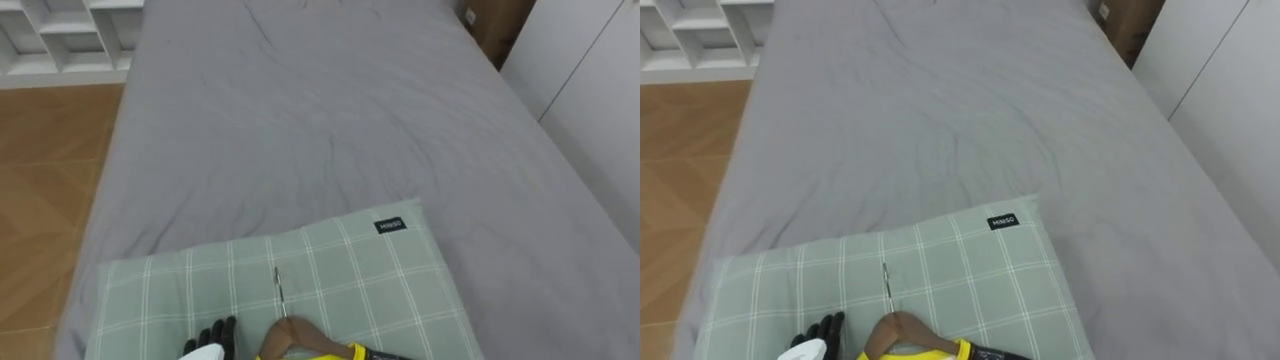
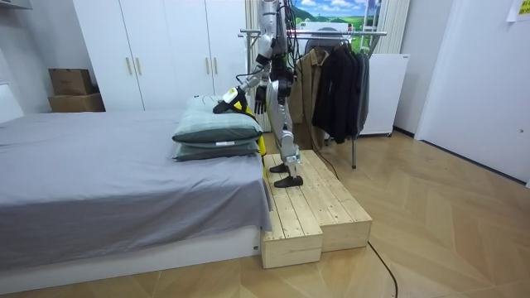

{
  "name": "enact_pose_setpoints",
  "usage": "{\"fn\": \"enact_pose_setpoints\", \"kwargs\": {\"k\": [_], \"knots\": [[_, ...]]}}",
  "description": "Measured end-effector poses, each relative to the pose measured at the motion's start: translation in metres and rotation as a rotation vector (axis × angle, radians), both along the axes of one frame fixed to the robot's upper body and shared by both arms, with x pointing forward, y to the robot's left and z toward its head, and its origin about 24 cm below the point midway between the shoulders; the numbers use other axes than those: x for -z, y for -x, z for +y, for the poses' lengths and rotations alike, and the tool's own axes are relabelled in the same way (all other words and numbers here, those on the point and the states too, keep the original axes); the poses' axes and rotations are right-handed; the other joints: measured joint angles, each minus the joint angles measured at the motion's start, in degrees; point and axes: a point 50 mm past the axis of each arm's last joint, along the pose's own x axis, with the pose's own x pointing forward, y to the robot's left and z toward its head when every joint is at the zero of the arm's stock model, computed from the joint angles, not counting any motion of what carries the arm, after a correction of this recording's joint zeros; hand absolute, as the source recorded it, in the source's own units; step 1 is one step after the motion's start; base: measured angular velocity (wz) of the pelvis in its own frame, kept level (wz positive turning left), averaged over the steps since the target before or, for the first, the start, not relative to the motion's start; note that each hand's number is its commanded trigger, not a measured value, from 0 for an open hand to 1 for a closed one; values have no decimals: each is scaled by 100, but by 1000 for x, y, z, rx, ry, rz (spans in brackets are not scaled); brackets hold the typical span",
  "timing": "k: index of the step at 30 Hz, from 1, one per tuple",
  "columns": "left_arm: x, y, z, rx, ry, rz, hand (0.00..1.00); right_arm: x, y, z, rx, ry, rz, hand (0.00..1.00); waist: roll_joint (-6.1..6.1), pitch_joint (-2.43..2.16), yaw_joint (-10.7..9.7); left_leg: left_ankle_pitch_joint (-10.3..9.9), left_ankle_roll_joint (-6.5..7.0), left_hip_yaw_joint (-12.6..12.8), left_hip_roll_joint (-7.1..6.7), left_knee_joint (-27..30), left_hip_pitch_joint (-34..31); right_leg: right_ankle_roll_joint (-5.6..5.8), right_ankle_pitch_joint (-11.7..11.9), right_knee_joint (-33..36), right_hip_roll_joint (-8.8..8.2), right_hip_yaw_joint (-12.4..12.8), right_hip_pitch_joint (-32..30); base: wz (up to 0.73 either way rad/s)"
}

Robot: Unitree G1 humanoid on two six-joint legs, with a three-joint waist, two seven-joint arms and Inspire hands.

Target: Hang clothes

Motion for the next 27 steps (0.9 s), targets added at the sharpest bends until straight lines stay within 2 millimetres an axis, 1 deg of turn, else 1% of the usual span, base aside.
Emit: {"fn": "enact_pose_setpoints", "kwargs": {"k": [7,13,27], "knots": [[3,5,0,-1,3,11,0,0,0,0,-14,5,1,0,15,-10,30,3,4,2,-6,-7,6,1,0,1,-4,-21,6,0],[3,6,-1,17,-2,17,0,0,0,-1,-9,15,-2,0,21,-14,123,12,-4,2,-9,-7,5,1,0,2,4,-22,7,0],[4,7,-2,20,-3,19,0,0,0,-1,-9,15,-1,0,24,-18,135,22,-2,-1,-13,-14,5,1,1,4,8,-42,11,0]]}}
